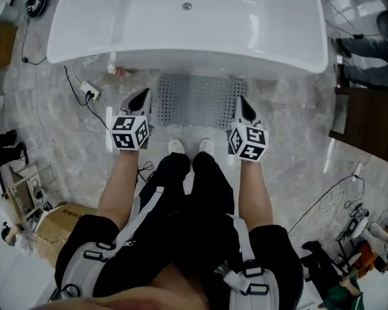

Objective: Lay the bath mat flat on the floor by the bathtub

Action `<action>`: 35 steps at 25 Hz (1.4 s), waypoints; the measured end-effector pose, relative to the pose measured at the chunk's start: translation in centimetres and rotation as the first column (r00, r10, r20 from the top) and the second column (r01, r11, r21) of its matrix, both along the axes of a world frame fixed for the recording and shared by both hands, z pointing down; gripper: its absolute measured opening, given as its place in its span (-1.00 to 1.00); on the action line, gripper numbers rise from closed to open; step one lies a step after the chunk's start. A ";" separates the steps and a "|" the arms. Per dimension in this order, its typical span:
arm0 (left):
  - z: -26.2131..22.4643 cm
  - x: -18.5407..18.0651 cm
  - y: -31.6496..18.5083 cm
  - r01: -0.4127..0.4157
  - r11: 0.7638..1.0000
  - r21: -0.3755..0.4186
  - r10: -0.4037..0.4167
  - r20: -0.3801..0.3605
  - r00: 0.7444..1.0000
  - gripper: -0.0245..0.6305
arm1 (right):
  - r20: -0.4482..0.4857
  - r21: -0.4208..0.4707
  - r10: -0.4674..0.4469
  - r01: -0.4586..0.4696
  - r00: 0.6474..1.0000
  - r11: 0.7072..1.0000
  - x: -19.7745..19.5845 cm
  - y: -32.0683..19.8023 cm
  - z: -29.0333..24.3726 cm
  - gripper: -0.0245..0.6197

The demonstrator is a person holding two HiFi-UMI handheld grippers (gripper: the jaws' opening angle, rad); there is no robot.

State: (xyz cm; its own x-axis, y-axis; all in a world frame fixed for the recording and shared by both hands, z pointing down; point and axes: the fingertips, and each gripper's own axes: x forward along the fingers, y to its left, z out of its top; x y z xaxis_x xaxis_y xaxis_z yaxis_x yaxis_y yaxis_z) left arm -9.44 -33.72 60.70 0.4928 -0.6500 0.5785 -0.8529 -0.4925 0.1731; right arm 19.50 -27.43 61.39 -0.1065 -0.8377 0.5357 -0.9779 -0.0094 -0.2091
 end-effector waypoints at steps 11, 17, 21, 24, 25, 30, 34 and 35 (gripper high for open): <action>-34.9 4.9 1.7 -0.017 0.932 0.361 0.068 -0.130 0.989 -0.91 | -0.048 0.402 -0.022 0.039 0.999 0.915 -2.9 -0.9 -35.2 -0.90; -39.9 3.5 2.2 0.000 0.887 0.462 0.053 -0.102 0.993 -0.92 | -0.077 0.484 -0.015 0.051 0.997 0.874 -3.9 -1.2 -40.6 -0.90; -41.1 3.3 2.3 0.001 0.878 0.479 0.058 -0.108 0.992 -0.91 | -0.080 0.494 0.005 0.035 0.997 0.869 -4.0 -1.3 -41.6 -0.90; -42.0 3.1 2.7 0.003 0.869 0.494 0.064 -0.117 0.991 -0.92 | -0.077 0.501 0.014 0.027 0.997 0.865 -4.1 -1.1 -42.3 -0.90; -42.2 3.0 2.8 0.004 0.869 0.496 0.066 -0.123 0.990 -0.92 | -0.075 0.504 0.016 0.024 0.997 0.863 -4.0 -1.0 -42.4 -0.90; -42.6 3.1 3.1 0.006 0.867 0.498 0.074 -0.141 0.987 -0.92 | -0.067 0.513 0.017 0.020 0.998 0.858 -3.6 -0.4 -42.6 -0.90; -42.6 3.0 3.1 0.003 0.869 0.496 0.082 -0.150 0.985 -0.91 | -0.058 0.517 0.013 0.019 0.998 0.856 -3.7 -0.1 -42.5 -0.90; -42.7 2.9 3.2 0.006 0.865 0.502 0.081 -0.151 0.985 -0.92 | -0.056 0.515 0.014 0.017 0.998 0.857 -3.8 0.0 -42.4 -0.90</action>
